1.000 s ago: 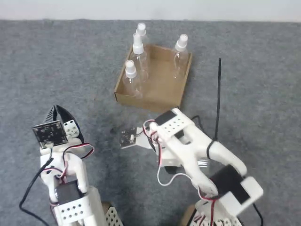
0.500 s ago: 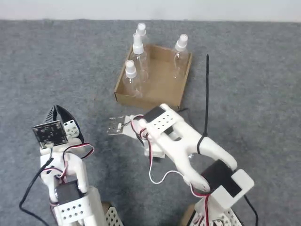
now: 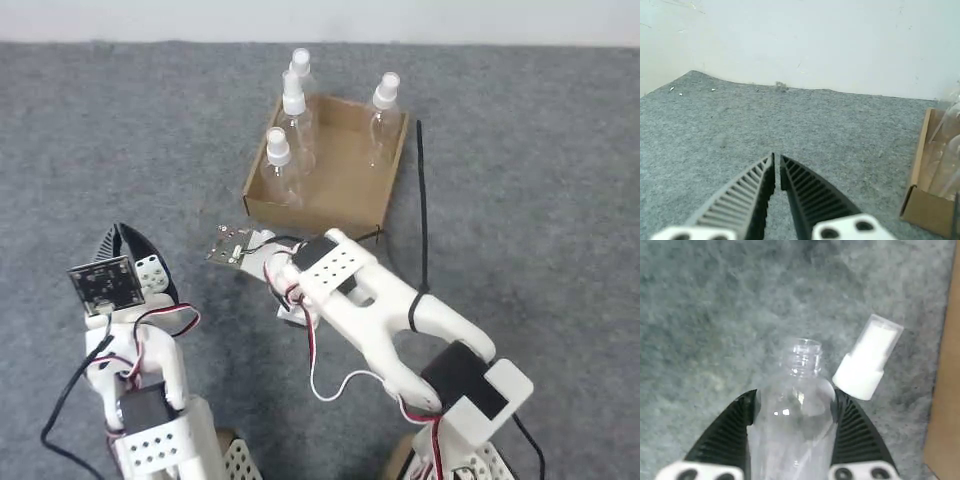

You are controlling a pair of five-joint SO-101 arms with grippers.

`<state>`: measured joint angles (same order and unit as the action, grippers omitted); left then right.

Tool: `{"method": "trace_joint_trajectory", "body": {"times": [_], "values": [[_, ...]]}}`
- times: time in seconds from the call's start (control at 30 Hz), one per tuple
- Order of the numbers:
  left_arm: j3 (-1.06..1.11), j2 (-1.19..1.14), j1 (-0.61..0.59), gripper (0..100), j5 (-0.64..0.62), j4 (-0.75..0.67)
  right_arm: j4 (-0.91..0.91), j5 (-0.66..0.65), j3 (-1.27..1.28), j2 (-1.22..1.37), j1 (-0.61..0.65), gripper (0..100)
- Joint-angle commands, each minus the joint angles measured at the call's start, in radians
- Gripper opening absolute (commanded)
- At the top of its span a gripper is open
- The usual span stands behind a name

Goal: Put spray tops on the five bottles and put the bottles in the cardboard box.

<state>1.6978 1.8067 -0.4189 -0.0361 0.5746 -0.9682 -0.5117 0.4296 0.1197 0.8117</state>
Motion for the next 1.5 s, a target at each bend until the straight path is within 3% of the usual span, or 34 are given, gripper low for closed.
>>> {"method": "trace_joint_trajectory", "body": {"times": [0.0, 0.17, 0.57, 0.73, 0.97, 1.17, 1.3, 1.47], "values": [[-0.013, 0.015, -0.005, 1, -0.005, -0.038, 0.015, 0.081, -0.077, -0.002, 0.005, 0.9], [-0.013, 0.015, -0.003, 1, -0.005, -0.038, 0.013, 0.147, -0.091, -0.019, -0.021, 0.9], [-0.013, 0.015, 0.003, 1, -0.011, -0.04, -0.054, 0.152, -0.084, -0.191, -0.102, 1.3], [-0.015, 0.015, 0.081, 1, -0.012, -0.038, -0.05, 0.152, -0.089, -0.193, -0.116, 1.3], [-0.019, 0.015, 0.129, 1, -0.213, -0.037, -0.053, 0.152, -0.091, -0.228, -0.13, 1.3], [-0.021, 0.015, 0.132, 1, -0.245, -0.037, -0.056, 0.155, -0.084, -0.331, -0.211, 1.3], [-0.028, 0.015, 0.149, 1, -0.295, -0.031, -0.047, 0.241, -0.089, -0.354, -0.255, 1.3], [-0.076, 0.015, 0.21, 1, -0.315, 0.074, 0.001, 0.288, -0.083, -0.361, -0.303, 1.3]]}}
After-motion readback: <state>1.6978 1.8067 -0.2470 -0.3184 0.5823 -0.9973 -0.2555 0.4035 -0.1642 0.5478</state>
